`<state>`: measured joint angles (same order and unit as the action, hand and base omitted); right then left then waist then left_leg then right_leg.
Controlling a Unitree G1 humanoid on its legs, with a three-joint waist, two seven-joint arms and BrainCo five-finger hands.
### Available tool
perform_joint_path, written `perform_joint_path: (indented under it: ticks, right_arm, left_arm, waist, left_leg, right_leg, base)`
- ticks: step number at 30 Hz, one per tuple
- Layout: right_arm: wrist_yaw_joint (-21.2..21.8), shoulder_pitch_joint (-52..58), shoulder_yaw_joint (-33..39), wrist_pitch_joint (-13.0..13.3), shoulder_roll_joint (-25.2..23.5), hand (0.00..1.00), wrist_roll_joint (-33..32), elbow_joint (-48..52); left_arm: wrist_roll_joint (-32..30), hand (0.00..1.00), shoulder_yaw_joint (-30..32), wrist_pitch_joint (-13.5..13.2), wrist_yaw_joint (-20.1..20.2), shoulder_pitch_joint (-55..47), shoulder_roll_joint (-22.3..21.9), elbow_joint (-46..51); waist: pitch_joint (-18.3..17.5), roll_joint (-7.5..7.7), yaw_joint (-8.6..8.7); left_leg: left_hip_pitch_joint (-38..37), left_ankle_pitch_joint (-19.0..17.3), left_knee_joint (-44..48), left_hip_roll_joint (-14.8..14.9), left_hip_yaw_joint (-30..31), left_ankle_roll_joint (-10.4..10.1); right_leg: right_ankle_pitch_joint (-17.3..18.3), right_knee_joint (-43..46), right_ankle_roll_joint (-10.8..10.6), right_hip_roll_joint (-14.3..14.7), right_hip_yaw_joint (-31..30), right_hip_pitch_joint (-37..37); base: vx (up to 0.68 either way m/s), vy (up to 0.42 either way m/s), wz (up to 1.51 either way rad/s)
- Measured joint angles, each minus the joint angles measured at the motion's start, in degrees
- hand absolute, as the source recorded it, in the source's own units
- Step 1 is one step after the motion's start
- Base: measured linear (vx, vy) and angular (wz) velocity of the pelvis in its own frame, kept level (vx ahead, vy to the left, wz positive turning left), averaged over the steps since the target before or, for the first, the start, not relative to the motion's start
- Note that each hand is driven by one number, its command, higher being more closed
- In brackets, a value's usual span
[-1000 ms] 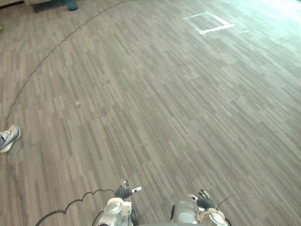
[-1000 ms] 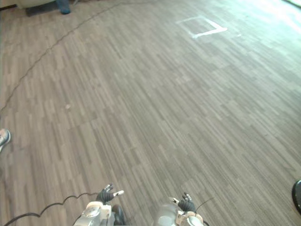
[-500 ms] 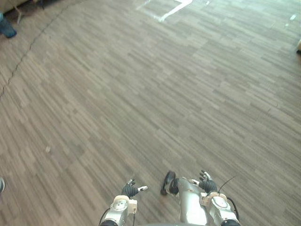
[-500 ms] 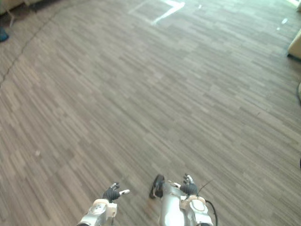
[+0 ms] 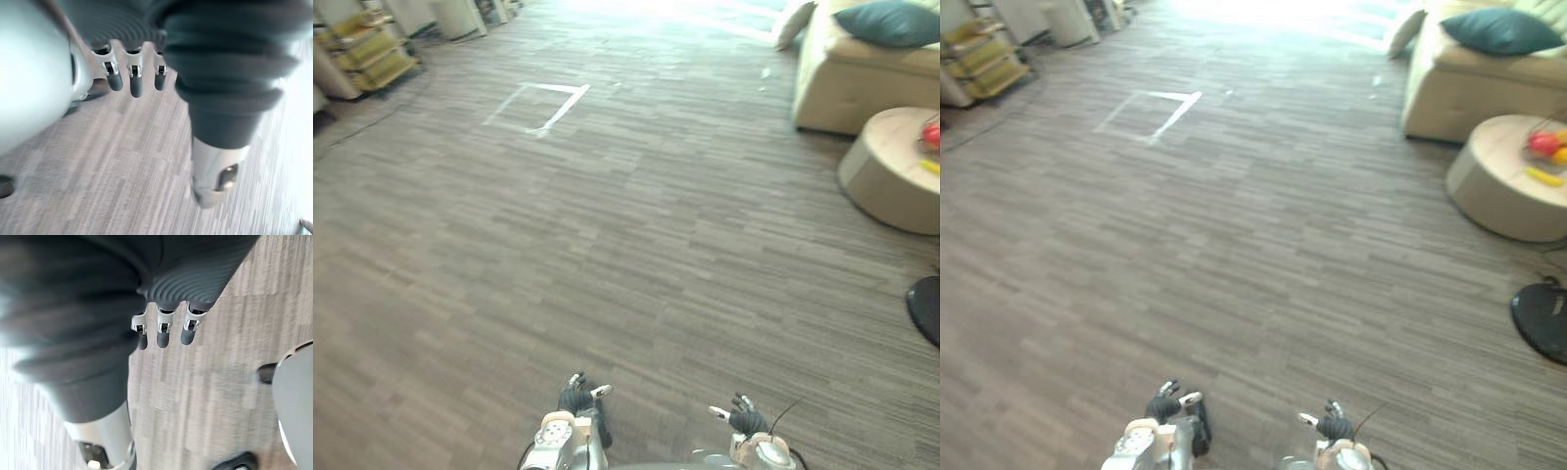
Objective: Pick up cushions and gather them together orderly.
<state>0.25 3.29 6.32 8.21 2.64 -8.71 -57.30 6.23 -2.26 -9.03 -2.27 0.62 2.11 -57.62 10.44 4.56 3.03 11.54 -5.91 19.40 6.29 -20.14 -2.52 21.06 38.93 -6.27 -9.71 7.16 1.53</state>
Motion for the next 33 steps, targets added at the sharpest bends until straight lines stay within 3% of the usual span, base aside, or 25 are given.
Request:
perform_joint_path:
  ticks: [1,2,3,5,7,8,10,11,12,13,14,15,16,17,18,20,21,24,26,27,28,29,30,31,33]
  right_arm:
    - [0.2,-0.1,0.1,0.1,-0.4,0.00,0.0,0.1]
    - [0.7,-0.6,0.0,0.1,-0.5,0.00,0.2,0.1]
    - [0.8,-0.4,-0.3,0.1,-0.3,0.00,0.7,0.1]
    - [1.1,-1.1,-1.8,0.7,0.9,0.00,1.6,1.0]
    - [1.3,-2.4,-2.6,1.0,1.7,0.00,2.0,2.5]
    - [1.3,-3.2,-2.5,1.0,2.0,0.00,1.9,2.5]
    - [1.3,-3.4,-2.5,0.9,2.1,0.00,1.9,2.5]
    - [1.4,-3.0,-2.1,1.0,2.4,0.00,1.6,2.5]
    - [1.4,-4.1,-1.7,1.0,3.1,0.00,1.6,2.4]
    - [1.4,-5.0,-1.8,0.9,4.1,0.00,1.9,2.4]
    - [1.7,-5.0,-0.6,1.0,4.5,0.00,1.8,2.5]
    - [1.7,-4.9,-0.2,0.7,4.4,0.00,1.9,2.5]
    - [1.6,-4.4,0.3,0.0,4.1,0.00,1.9,2.6]
    - [1.6,-4.0,0.2,-0.3,4.0,0.00,1.9,2.6]
    - [1.5,-2.7,0.2,-0.8,3.9,0.00,1.9,2.9]
    - [1.4,-1.4,0.1,-0.9,3.1,0.00,1.7,2.5]
    - [1.4,-0.9,0.1,-1.0,2.8,0.00,1.7,1.6]
    - [1.3,-1.6,0.2,-1.0,3.0,0.00,1.8,0.0]
    - [0.9,-1.4,0.2,-0.8,3.1,0.00,1.9,0.0]
    - [0.8,-1.1,0.2,-0.8,3.2,0.00,1.9,0.0]
    - [0.5,-0.9,0.2,-0.5,3.3,0.00,1.9,0.1]
    - [0.3,-0.1,0.2,-0.5,3.0,0.00,2.0,0.0]
    - [0.3,0.9,0.1,-0.4,2.5,0.00,2.1,0.0]
    - [0.3,1.5,0.2,-0.3,2.2,0.00,2.0,0.0]
    - [0.5,1.6,0.3,-0.3,1.6,0.00,2.1,-0.2]
  left_arm:
    - [0.0,0.00,-0.7,0.1,0.0,0.2,0.4,-0.5]
    - [0.0,0.00,-3.4,1.0,0.0,0.5,1.5,-1.2]
    - [0.0,0.00,-4.0,1.0,-0.1,0.3,1.5,-1.3]
    - [0.0,0.00,-4.5,1.0,-0.1,0.0,0.9,-1.6]
    - [0.0,0.00,-4.5,0.9,-0.1,0.7,1.0,-1.6]
    - [0.0,0.00,-4.5,0.9,-0.2,1.0,1.2,-1.5]
    - [0.0,0.00,-4.5,0.8,-0.1,0.8,1.4,-1.4]
    - [0.0,0.00,-4.4,1.0,-0.2,0.1,1.1,-1.8]
    - [0.0,0.00,-4.4,0.9,-0.2,0.3,-0.1,-2.6]
    - [-0.4,0.00,-4.3,0.9,0.0,0.4,-0.9,-2.8]
    - [-1.0,0.00,-4.4,0.9,0.1,0.9,-1.2,-2.8]
    - [-1.4,0.00,-4.4,0.9,0.0,1.0,-1.3,-2.8]
    - [-1.9,0.00,-2.4,0.9,0.1,1.0,-1.9,-2.7]
    - [-2.2,0.00,-0.6,0.9,0.1,1.0,-2.4,-2.6]
    - [-2.3,0.00,2.0,0.9,0.1,0.6,-3.2,-1.8]
    - [-2.3,0.00,3.2,0.8,0.1,-1.0,-3.0,-0.1]
    - [-2.2,0.00,3.1,0.9,0.1,-1.4,-2.8,-0.1]
    - [-1.8,0.00,3.1,0.0,0.0,-1.2,-2.8,1.4]
    - [-1.6,0.00,2.8,-0.4,-0.1,-1.4,-3.0,1.4]
    - [-1.5,0.00,2.7,-0.4,-0.1,-1.3,-3.0,1.4]
    - [-1.5,0.00,2.2,-0.4,-0.2,-1.2,-3.0,1.3]
    - [-1.5,0.00,1.5,-0.4,-0.2,-1.2,-2.5,1.4]
    - [-1.6,0.00,1.1,-0.6,-0.2,-1.2,-2.1,1.3]
    - [-1.6,0.00,0.9,-0.3,-0.2,-1.2,-2.0,1.1]
    - [-1.7,0.00,0.5,-0.3,-0.1,-1.2,-1.4,0.4]
  waist:
    - [0.1,0.92,0.36]
    - [0.8,1.11,1.08]
    - [1.0,0.75,0.96]
    - [1.8,-2.41,1.18]
    - [2.2,-4.57,1.95]
    - [2.4,-4.88,2.39]
    - [2.2,-3.75,3.59]
    - [1.8,-3.25,4.44]
    - [2.6,-5.89,4.26]
    - [2.6,-7.76,4.16]
    - [2.7,-7.54,4.36]
    - [2.7,-7.39,4.47]
    - [2.9,-7.84,4.94]
    - [3.0,-7.88,5.20]
    - [3.2,-7.57,4.78]
    - [3.5,-5.65,3.75]
    - [3.0,-4.26,3.34]
    - [3.4,-4.56,1.97]
    - [2.9,-6.01,1.52]
    - [2.7,-6.63,1.40]
    - [2.4,-7.18,1.36]
    - [2.1,-6.36,0.47]
    - [1.0,-5.75,0.30]
    - [-0.1,-4.21,0.66]
    - [-1.3,-2.09,0.81]
  left_leg:
    - [-1.9,-1.2,-0.7,-1.0,-0.3,0.4]
    - [-7.6,-3.5,-2.7,-1.8,-0.8,0.8]
    - [-10.5,-4.2,-3.9,-1.7,-1.1,0.5]
    - [-20.4,-5.6,-9.5,0.0,-2.9,-0.5]
    - [-25.1,-5.6,-12.5,1.4,-5.0,-0.6]
    - [-26.6,-5.6,-13.6,1.6,-6.0,-0.6]
    - [-30.2,-6.5,-15.5,-0.4,-6.6,-2.1]
    - [-33.1,-8.2,-15.5,-0.8,-6.2,-5.0]
    - [-35.1,-8.3,-15.6,0.6,-6.2,-5.2]
    - [-35.5,-6.0,-14.4,1.4,-6.0,-5.8]
    - [-35.3,-3.3,-10.2,1.6,-5.1,-6.8]
    - [-34.5,-2.0,-6.5,2.2,-4.5,-7.0]
    - [-30.0,4.1,10.0,7.0,-3.0,-7.6]
    - [-26.2,4.5,20.5,10.5,-3.0,-6.9]
    - [-20.8,2.4,35.5,15.1,-4.4,-6.5]
    - [-14.2,-1.8,42.2,16.9,-6.9,-6.0]
    - [-10.2,-4.3,38.7,16.5,-9.7,-4.9]
    - [-2.9,-5.8,18.0,12.5,-11.5,-3.7]
    - [-0.1,-1.3,-5.6,7.5,-4.3,-6.7]
    - [1.4,-0.8,-8.3,6.9,-2.3,-7.1]
    - [3.6,-0.2,-8.4,7.1,-1.8,-5.9]
    - [3.7,3.9,-5.0,6.8,-1.4,-2.3]
    - [3.6,6.1,-2.7,6.0,-1.5,-1.0]
    - [3.9,6.3,-0.6,4.0,-0.9,0.9]
    - [2.6,3.0,0.3,0.8,-1.3,2.0]
  right_leg:
    - [-4.7,8.4,-0.3,-2.0,0.1,-3.3]
    - [-5.6,18.4,1.3,-4.4,1.0,-7.7]
    - [-4.6,19.6,2.6,-4.2,1.7,-8.5]
    - [-0.8,16.9,7.3,-2.6,7.1,-12.1]
    - [-0.6,6.4,8.3,-1.1,14.1,-18.5]
    - [-3.5,-2.2,8.5,-0.1,16.8,-21.3]
    - [-15.1,-24.4,8.4,2.8,18.1,-23.2]
    - [-27.2,-27.7,13.5,4.1,14.5,-22.8]
    - [-26.5,-23.7,15.1,5.5,13.6,-23.2]
    - [-22.4,-17.6,15.5,5.7,12.6,-25.0]
    - [-17.5,-11.7,14.8,4.8,11.8,-25.8]
    - [-15.6,-10.0,14.5,4.3,11.6,-25.4]
    - [-11.2,-10.1,13.0,5.0,12.0,-20.8]
    - [-10.1,-11.7,12.5,6.2,11.9,-17.4]
    - [-9.1,-15.1,12.4,8.0,11.7,-11.6]
    - [-7.9,-20.4,12.4,8.9,11.0,-3.9]
    - [-8.1,-23.9,11.6,9.0,9.9,-0.2]
    - [-8.1,-28.9,10.6,9.0,5.5,5.9]
    - [-7.2,-32.7,9.0,9.1,1.7,10.3]
    - [-6.8,-34.3,8.2,9.4,0.8,11.9]
    - [-5.6,-36.6,6.7,9.7,-0.3,15.1]
    - [-4.0,-37.3,5.5,8.5,-1.7,17.9]
    - [-3.2,-36.5,4.4,7.3,-2.0,19.0]
    - [-2.5,-31.7,3.3,4.8,-1.1,17.7]
    - [-3.8,-14.7,1.4,0.8,-0.8,10.6]
  base:
    - [0.78,0.263,-0.19]
    - [0.66,0.187,-0.04]
    - [0.65,0.157,-0.18]
    - [0.61,0.150,-0.30]
    - [0.61,0.094,-0.16]
    - [0.75,0.030,-0.03]
    - [0.70,-0.019,0.16]
    - [0.81,-0.048,-0.01]
    - [0.79,-0.055,-0.32]
    - [0.87,-0.159,-0.46]
    - [0.65,-0.169,-0.33]
    - [0.75,-0.223,-0.09]
    - [0.48,-0.136,0.01]
    - [0.58,-0.165,0.04]
    - [0.55,-0.141,-0.06]
    - [0.50,-0.114,-0.22]
    - [0.48,-0.077,-0.39]
    - [0.53,0.006,-0.81]
    - [0.63,0.176,-1.01]
    - [0.56,0.271,-0.83]
    - [0.58,0.347,-0.75]
    - [0.77,0.421,-0.63]
    - [0.68,0.346,-0.38]
    - [0.72,0.297,-0.05]
    - [0.72,0.277,0.25]
